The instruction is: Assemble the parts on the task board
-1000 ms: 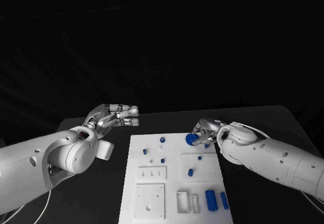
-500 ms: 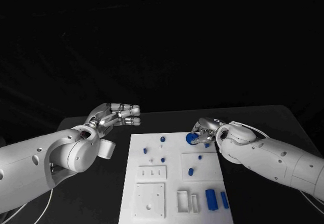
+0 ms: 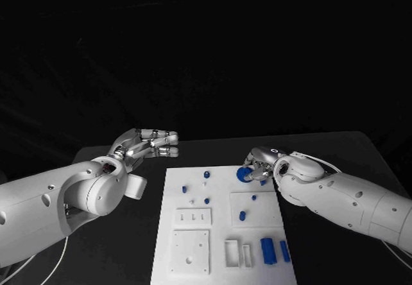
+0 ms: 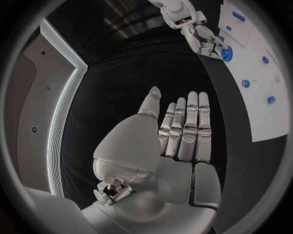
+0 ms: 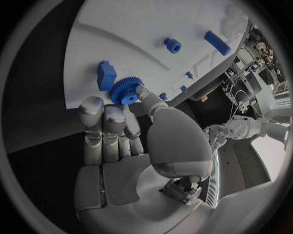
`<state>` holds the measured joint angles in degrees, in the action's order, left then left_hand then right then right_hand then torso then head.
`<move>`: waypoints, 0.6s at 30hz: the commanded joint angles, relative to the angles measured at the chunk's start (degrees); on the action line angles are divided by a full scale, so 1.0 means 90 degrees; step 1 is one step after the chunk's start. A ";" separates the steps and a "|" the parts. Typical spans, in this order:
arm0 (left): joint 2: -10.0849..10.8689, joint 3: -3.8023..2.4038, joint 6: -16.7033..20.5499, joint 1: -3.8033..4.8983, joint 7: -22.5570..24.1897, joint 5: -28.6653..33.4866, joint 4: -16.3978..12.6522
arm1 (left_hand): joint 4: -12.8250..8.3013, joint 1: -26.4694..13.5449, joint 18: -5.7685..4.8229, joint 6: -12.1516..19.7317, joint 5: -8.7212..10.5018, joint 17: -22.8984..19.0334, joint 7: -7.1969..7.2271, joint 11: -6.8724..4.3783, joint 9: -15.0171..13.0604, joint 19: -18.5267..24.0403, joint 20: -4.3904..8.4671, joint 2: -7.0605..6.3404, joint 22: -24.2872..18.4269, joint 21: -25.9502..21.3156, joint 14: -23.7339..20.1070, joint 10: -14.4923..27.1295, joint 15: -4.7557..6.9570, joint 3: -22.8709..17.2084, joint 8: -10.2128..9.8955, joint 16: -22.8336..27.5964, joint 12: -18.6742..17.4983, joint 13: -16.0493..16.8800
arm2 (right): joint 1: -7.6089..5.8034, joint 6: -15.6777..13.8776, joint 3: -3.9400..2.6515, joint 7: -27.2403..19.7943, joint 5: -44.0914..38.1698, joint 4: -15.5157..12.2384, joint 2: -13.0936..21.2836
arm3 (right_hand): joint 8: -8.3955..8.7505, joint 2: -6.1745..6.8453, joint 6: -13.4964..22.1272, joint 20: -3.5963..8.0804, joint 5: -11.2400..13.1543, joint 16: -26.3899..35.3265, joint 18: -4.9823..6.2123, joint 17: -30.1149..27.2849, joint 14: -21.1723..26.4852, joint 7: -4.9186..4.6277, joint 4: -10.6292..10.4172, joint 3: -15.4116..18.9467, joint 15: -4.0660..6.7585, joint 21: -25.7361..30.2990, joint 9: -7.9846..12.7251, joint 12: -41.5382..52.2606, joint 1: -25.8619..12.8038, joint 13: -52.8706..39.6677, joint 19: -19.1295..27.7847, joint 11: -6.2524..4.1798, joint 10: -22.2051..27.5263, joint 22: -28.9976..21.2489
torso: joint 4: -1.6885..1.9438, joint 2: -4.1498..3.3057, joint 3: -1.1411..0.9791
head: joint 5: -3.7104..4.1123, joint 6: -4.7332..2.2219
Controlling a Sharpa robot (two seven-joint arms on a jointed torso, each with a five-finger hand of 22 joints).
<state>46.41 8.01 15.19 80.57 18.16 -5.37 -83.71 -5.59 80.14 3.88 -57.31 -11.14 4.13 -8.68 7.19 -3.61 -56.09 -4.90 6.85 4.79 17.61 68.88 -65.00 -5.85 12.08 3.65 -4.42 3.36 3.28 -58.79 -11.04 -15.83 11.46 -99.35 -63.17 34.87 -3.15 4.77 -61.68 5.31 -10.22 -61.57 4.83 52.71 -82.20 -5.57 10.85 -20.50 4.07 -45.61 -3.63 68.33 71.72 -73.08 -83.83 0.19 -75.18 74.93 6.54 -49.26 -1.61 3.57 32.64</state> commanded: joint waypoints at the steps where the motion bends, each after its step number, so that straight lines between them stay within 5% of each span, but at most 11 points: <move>1: -0.0022 -0.0005 -0.0030 0.0018 -0.0036 -0.0025 0.0010 | 0.0021 -0.0014 -0.0066 0.0041 -0.0019 -0.0002 0.0009 -0.0012 -0.0008 0.0035 -0.0009 0.0021 -0.0010 0.0041 0.0023 -0.0003 -0.0002 -0.0003 0.0006 -0.0024 0.0009 0.0009 | 0.0020 0.0106 0.0008 0.0113 -0.0354 -0.0012 0.0019 | -0.0046 -0.0030 -0.0076 -0.0013 -0.0106 -0.0013 -0.0001 -0.0005 -0.0031 -0.0024 0.0144 -0.0304 -0.0013 0.0009 -0.0014 0.0021 -0.0115 -0.0007 -0.0369 -0.0030 -0.0021 0.0384 | -0.0010 0.0000 0.0001 | -0.0006 0.0022; 6: -0.0033 -0.0005 -0.0022 0.0018 -0.0051 -0.0025 0.0024 | 0.0024 0.0004 -0.0067 0.0039 -0.0034 -0.0002 0.0010 -0.0012 -0.0009 0.0039 -0.0009 0.0027 -0.0011 0.0043 0.0019 0.0002 -0.0003 -0.0004 0.0008 -0.0022 0.0009 0.0008 | 0.0020 -0.0037 0.0008 0.0106 -0.0508 -0.0065 0.0025 | -0.0048 -0.0028 -0.0117 -0.0013 -0.0232 -0.0008 -0.0006 -0.0010 -0.0029 -0.0016 0.0242 -0.0400 -0.0013 0.0002 -0.0016 0.0024 -0.0189 -0.0010 -0.0371 -0.0033 -0.0024 0.0411 | 0.0001 0.0007 -0.0005 | -0.0010 0.0028; 18: -0.0035 -0.0005 0.0002 0.0018 -0.0076 -0.0021 0.0029 | 0.0072 -0.0049 -0.0067 0.0045 -0.0023 -0.0002 0.0008 -0.0008 -0.0008 0.0039 -0.0012 0.0050 -0.0011 0.0044 0.0019 0.0005 -0.0006 0.0006 0.0006 -0.0022 0.0009 0.0009 | 0.0019 -0.0641 0.0008 0.0088 -0.1117 -0.0712 0.0052 | -0.0046 0.0019 -0.0312 0.0036 -0.0319 0.0005 -0.0028 -0.0003 -0.0031 0.0071 -0.0047 -0.0009 0.0039 -0.0027 -0.0014 0.0065 -0.0211 -0.0051 -0.0387 -0.0083 -0.0085 0.0445 | -0.0006 0.0020 -0.0008 | -0.0091 0.0007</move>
<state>46.22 8.01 15.22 80.57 17.47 -5.38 -83.39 -5.19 79.90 3.88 -57.31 -11.14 4.13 -8.68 7.20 -3.61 -56.09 -4.90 7.09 4.78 17.83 68.88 -65.00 -5.85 12.15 3.65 -4.42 3.36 3.28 -58.62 -14.08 -15.74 12.10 -105.43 -68.81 35.34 -3.40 4.66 -62.54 5.31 -12.87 -61.56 4.81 52.70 -82.38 -5.17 10.67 -20.55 4.25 -45.61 -3.72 68.71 69.81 -73.45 -83.83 -0.21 -75.79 74.92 6.51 -49.14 -1.66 2.84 32.61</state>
